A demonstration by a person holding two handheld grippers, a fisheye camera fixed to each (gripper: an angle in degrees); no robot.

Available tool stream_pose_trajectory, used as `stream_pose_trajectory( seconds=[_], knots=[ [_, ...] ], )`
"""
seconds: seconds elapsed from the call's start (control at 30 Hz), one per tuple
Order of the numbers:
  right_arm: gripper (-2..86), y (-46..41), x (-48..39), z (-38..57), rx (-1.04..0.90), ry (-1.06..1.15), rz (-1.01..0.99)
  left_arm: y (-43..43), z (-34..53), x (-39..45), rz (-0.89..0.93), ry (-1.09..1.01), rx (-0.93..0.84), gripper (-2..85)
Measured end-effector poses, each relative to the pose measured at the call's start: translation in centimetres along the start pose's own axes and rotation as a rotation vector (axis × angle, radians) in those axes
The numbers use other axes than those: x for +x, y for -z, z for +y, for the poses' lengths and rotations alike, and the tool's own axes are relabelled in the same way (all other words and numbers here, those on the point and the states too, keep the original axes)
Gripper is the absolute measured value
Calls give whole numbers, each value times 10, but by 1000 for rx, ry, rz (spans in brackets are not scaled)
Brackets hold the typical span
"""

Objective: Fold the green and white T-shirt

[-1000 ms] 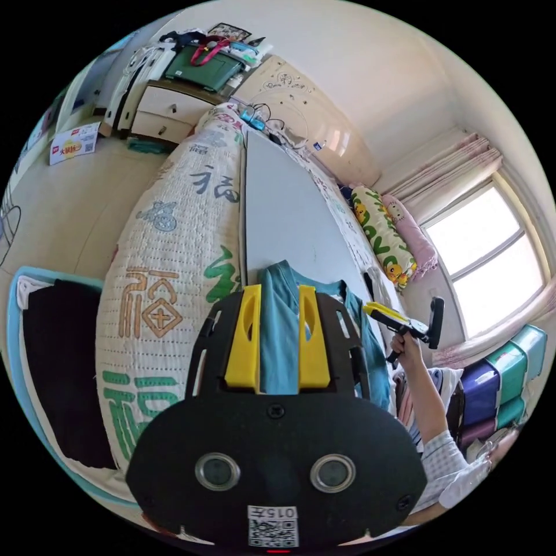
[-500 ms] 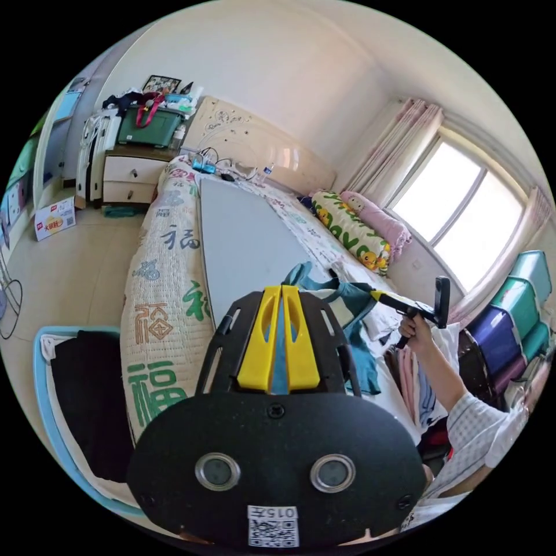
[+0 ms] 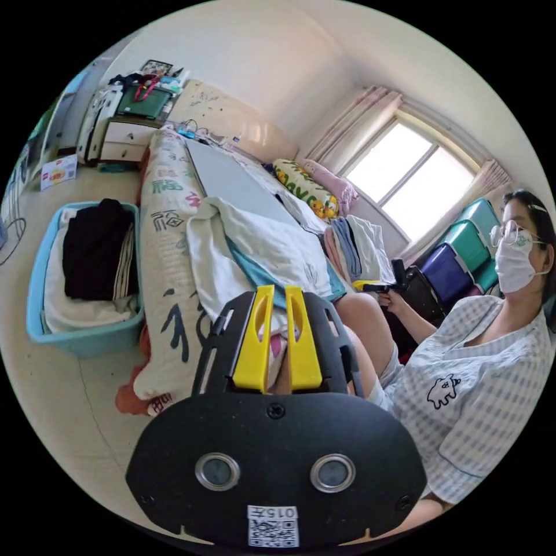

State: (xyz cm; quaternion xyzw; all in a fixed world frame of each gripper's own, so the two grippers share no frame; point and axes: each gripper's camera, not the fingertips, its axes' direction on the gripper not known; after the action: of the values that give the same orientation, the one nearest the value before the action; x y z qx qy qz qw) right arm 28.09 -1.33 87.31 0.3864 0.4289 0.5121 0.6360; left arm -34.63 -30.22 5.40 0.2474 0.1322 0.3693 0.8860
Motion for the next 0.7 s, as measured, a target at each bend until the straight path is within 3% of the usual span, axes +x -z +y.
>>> stream_pose_trajectory(
  seconds=[0.17,0.37,0.57,0.7],
  knots=[
    [70,53,9,45,195,-112,34,50,29,29,-92,33,115,19],
    [78,108,4,14,407,-153,9,41,-2,46,-115,99,222,40],
    [96,132,8,-58,449,-119,-70,0,-62,17,-155,284,291,75],
    [107,108,40,-89,414,-185,42,-39,-104,-19,-163,384,281,92]
  ],
)
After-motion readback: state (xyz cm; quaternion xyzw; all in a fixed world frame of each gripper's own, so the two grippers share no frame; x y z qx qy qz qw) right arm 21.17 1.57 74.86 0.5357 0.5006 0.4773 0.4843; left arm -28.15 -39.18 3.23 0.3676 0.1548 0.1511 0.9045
